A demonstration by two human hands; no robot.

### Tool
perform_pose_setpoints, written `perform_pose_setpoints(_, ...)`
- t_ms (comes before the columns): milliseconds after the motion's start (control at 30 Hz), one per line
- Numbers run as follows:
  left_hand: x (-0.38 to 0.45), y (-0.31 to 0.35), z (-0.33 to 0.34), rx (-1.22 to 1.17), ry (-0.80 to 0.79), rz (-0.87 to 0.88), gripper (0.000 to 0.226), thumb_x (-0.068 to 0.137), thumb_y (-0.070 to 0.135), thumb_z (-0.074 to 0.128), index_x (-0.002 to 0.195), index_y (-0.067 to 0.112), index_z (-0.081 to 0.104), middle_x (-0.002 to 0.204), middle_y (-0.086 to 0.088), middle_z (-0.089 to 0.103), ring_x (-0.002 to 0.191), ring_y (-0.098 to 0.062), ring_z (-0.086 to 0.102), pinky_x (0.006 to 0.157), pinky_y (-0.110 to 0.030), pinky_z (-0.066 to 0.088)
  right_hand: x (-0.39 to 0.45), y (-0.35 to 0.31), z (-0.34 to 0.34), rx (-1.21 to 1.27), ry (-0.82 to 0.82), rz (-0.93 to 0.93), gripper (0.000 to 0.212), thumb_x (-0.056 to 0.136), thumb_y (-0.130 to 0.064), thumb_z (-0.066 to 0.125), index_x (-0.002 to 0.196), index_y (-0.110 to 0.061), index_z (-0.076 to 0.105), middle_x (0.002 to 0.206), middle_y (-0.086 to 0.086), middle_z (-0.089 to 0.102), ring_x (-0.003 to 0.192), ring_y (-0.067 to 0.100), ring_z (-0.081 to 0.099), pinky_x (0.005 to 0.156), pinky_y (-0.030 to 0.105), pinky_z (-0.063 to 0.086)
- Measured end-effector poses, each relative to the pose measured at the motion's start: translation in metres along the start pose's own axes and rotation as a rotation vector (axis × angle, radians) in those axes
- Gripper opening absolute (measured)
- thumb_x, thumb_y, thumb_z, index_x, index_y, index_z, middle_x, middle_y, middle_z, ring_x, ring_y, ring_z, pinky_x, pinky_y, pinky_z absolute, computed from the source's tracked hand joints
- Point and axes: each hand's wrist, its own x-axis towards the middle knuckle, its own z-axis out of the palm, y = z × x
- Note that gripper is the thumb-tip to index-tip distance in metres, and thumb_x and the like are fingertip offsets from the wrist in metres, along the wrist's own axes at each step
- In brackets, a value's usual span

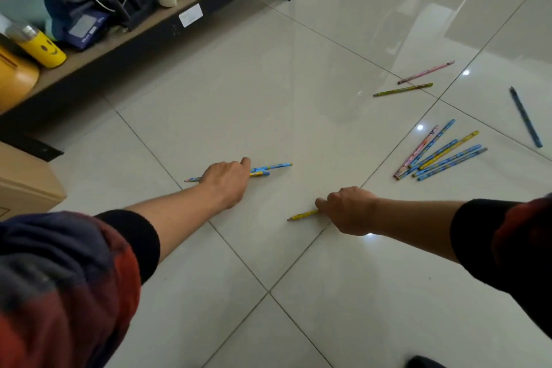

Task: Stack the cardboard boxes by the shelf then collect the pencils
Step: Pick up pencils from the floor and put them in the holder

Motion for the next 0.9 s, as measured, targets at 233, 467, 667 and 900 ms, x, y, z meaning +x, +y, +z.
perform_pose_setpoints(233,0.014,-0.004,0.012,0.023,-0.035,0.008,0.032,0.092,0.008,0.045,0.123,0.011,0.039,0.112,-0.01,0.06,0.098,-0.031,0.063,0.068,-0.035,0.037,0.0,-0.003,-0.013,0.091,0.072,0.062,0.032,0.102,-0.027,0.034,0.13,-0.014,0.041,0.117,0.012,0.057,0.102,0.037,0.059,0.068,0.034,0.035)
perform_pose_setpoints(467,0.028,0.0,0.009,-0.018,-0.08,0.07,0.022,0.095,0.009,0.039,0.117,0.009,0.044,0.119,-0.012,0.06,0.104,-0.032,0.061,0.072,-0.034,0.037,-0.002,-0.005,-0.015,0.058,0.047,0.061,0.035,0.099,-0.028,0.041,0.131,-0.014,0.044,0.113,0.011,0.06,0.096,0.034,0.061,0.068,0.035,0.041)
perform_pose_setpoints(667,0.033,0.015,-0.015,-0.079,-0.051,0.115,0.021,0.095,0.023,0.038,0.112,0.01,0.044,0.118,-0.013,0.057,0.101,-0.034,0.058,0.075,-0.035,0.036,-0.02,-0.008,-0.032,0.061,0.119,0.126,0.034,0.097,-0.029,0.044,0.127,-0.014,0.046,0.114,0.01,0.06,0.097,0.036,0.061,0.067,0.034,0.036)
perform_pose_setpoints(900,0.033,0.065,-0.073,-0.165,-0.073,0.22,0.021,0.095,0.026,0.041,0.11,0.011,0.04,0.097,-0.011,0.05,0.082,-0.029,0.047,0.068,-0.035,0.034,-0.078,0.01,-0.005,-0.053,0.048,0.081,0.037,0.095,-0.025,0.044,0.131,-0.015,0.046,0.111,0.01,0.064,0.097,0.036,0.063,0.066,0.033,0.038)
